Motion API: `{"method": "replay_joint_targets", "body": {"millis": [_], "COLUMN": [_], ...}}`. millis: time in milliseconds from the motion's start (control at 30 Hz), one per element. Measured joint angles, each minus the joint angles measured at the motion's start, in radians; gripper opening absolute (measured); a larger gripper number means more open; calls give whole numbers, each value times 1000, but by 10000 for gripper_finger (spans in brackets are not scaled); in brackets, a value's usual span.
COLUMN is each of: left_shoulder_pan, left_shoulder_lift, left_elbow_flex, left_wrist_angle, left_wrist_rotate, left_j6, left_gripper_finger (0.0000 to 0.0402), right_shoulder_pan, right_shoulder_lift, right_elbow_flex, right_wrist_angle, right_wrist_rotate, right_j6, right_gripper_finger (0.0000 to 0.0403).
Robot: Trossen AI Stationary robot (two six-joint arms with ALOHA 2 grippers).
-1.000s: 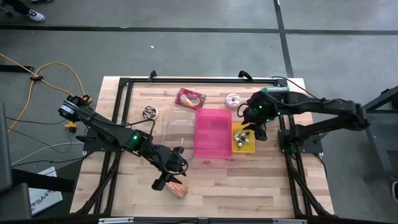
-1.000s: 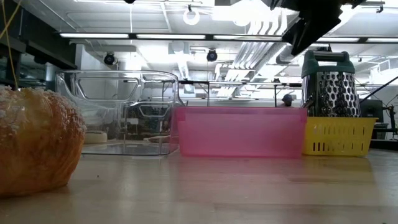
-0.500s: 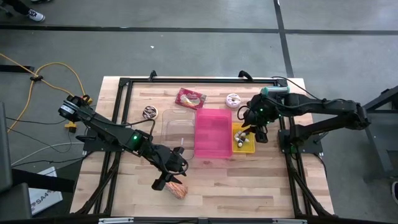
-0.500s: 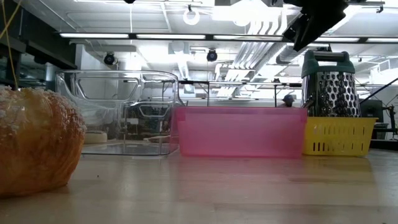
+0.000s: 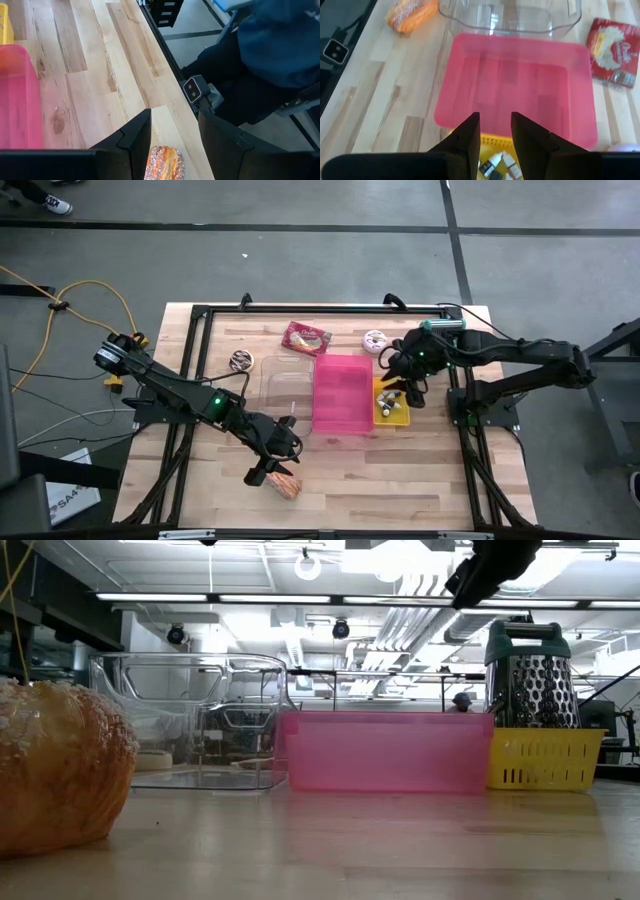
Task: Pick & Place Food Item
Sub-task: Put the popcorn bag into the pink bin
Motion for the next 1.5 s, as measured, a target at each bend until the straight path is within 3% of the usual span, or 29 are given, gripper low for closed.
{"method": "replay_joint_targets", "body": {"millis": [367,1067,1300,1500], "left_shoulder_pan": [0,13,112,252], "left_shoulder_lift": [0,0,0,0], "left_elbow_flex": [0,0,0,0], "left_wrist_angle": [0,72,82,75], "left_wrist_rotate": [-3,-384,-380,-220], "left_j6": [0,-78,-137,-114], "left_gripper_finger": [159,159,159,159], "right_shoulder_pan": [0,0,0,0], "right_shoulder_lift": [0,0,0,0], "right_elbow_flex": [0,0,0,0], "right_wrist_angle": [68,78,78,78], "right_wrist_rotate": [0,0,0,0], "right_j6": [0,0,0,0], "right_gripper_finger": [97,97,97,97]}}
